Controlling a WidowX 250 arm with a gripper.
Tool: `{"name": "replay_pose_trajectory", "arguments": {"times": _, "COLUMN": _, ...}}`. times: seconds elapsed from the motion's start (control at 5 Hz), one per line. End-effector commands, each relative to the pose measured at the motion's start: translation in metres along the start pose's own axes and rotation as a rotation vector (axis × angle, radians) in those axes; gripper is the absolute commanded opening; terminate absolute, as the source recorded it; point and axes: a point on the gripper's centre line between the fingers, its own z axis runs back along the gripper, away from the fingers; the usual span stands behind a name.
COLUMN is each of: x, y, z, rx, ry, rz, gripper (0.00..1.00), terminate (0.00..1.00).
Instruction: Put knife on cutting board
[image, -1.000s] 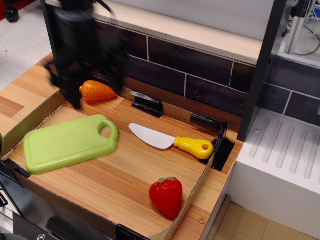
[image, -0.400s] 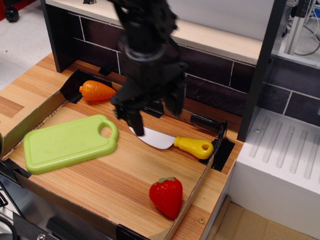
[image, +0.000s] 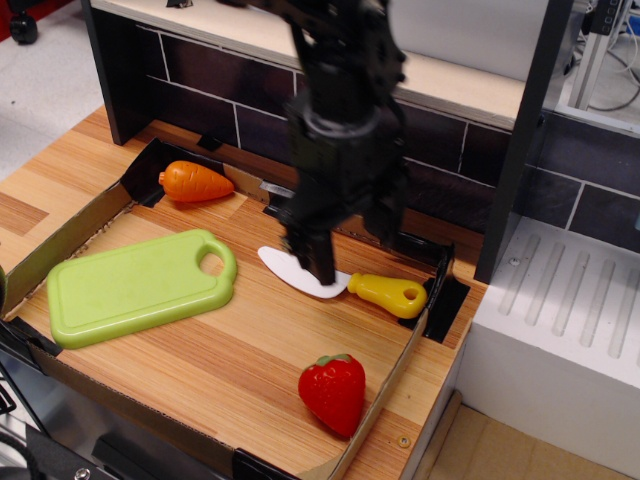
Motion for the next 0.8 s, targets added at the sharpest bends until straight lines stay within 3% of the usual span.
{"name": "replay_pose_trajectory", "arguments": {"times": 0.0, "x": -0.009, "y": -0.019, "z": -0.015, "rx": -0.001, "ry": -0.012, "rz": 0.032, "gripper": 1.0, "terminate": 0.0}}
{"name": "replay_pose_trajectory", "arguments": {"times": 0.2, "x": -0.018, "y": -0.017, "z": -0.023, "rx": 0.022, "ry": 0.006, "rz": 0.027, "gripper": 1.0, "terminate": 0.0}}
{"name": "replay_pose_trajectory", "arguments": {"times": 0.4, "x": -0.023, "y": -0.017, "z": -0.034, "rx": 0.006, "ry": -0.002, "rz": 0.024, "gripper": 0.0, "terminate": 0.0}}
{"name": "replay_pose_trajectory", "arguments": {"times": 0.6, "x": -0.018, "y": -0.017, "z": -0.026, "rx": -0.031, "ry": 0.011, "rz": -0.007, "gripper": 0.0, "terminate": 0.0}}
